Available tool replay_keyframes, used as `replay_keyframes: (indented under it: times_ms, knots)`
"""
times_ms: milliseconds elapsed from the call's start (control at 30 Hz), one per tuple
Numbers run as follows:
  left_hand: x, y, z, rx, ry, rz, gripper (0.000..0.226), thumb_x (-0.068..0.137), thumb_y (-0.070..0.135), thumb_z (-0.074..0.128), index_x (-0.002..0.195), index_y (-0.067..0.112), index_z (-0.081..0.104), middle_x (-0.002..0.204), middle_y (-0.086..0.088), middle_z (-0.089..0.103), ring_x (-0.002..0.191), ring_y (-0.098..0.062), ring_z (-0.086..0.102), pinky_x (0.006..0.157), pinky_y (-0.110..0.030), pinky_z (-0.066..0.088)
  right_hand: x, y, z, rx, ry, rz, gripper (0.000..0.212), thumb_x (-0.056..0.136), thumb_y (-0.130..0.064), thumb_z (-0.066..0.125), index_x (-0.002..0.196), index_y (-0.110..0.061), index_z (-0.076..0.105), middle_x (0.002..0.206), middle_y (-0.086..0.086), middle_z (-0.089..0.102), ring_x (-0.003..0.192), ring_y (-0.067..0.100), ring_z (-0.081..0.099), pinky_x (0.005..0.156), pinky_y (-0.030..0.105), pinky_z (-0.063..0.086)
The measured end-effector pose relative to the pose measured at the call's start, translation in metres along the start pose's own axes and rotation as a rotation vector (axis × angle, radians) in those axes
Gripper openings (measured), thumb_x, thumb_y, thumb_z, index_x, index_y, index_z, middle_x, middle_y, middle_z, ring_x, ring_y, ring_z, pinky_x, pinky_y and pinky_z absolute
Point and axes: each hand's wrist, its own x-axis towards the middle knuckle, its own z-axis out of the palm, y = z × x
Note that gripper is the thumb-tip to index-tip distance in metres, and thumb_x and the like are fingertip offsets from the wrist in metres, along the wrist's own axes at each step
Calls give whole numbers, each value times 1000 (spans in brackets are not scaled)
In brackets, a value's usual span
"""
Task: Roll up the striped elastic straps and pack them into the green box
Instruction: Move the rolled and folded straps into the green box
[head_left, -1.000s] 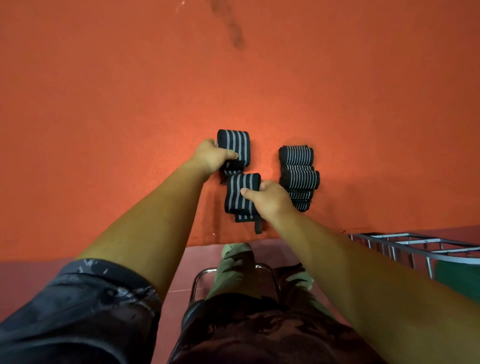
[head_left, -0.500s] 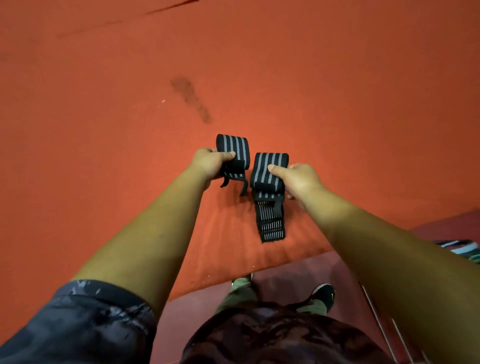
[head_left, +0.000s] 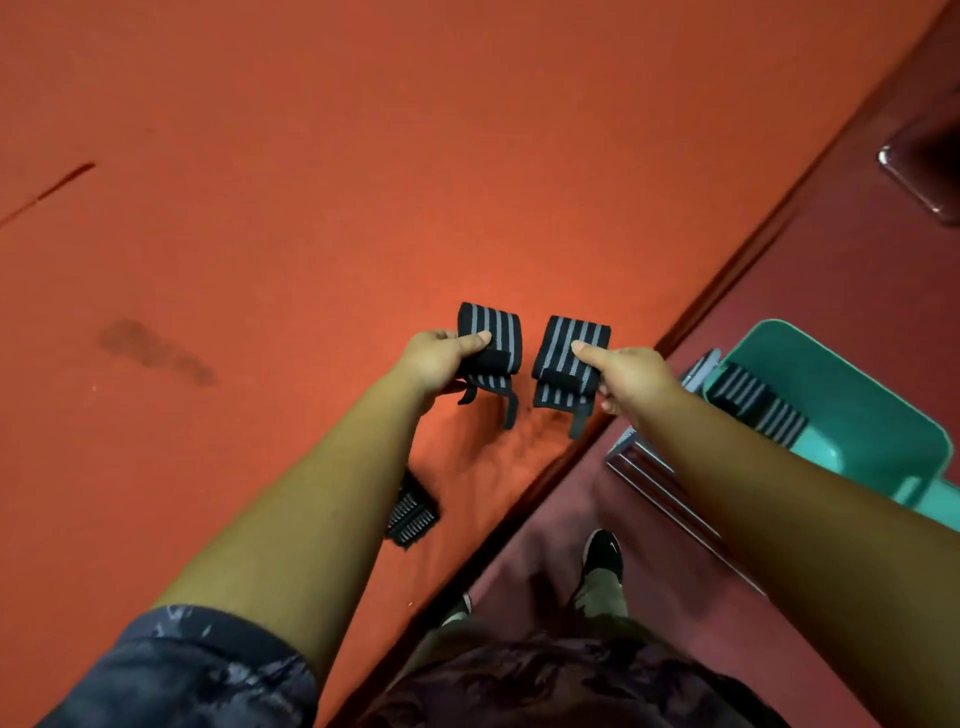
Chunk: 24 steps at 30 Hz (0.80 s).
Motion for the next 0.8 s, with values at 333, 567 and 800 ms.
replay_keyframes:
  times_ms: [333,567,800]
  knots:
    - [29,22,210,207,-272,5,39,92,38,86,108,10,65,87,-6,71,76,-22,66,76,-37,55,-7,77,-178,212,290,158,46,82,-49,89,70,-15,61,48,-2,54,40,17,49,55,31,41]
    - [45,18,326,338,-343,49,31,87,32,89,91,12,65,94,-10,80,85,-26,73,86,-39,62,3,128,-267,250,400,241,60,84,-56,86,92,0,67,88,13,62,75,29,58,79,47,59]
    - [69,2,409,726,-289,162,26,102,32,73,117,12,66,117,-6,74,107,-28,71,98,-37,55,40,169,-319,221,407,260,60,94,-53,78,104,5,66,113,26,68,89,27,61,94,54,60]
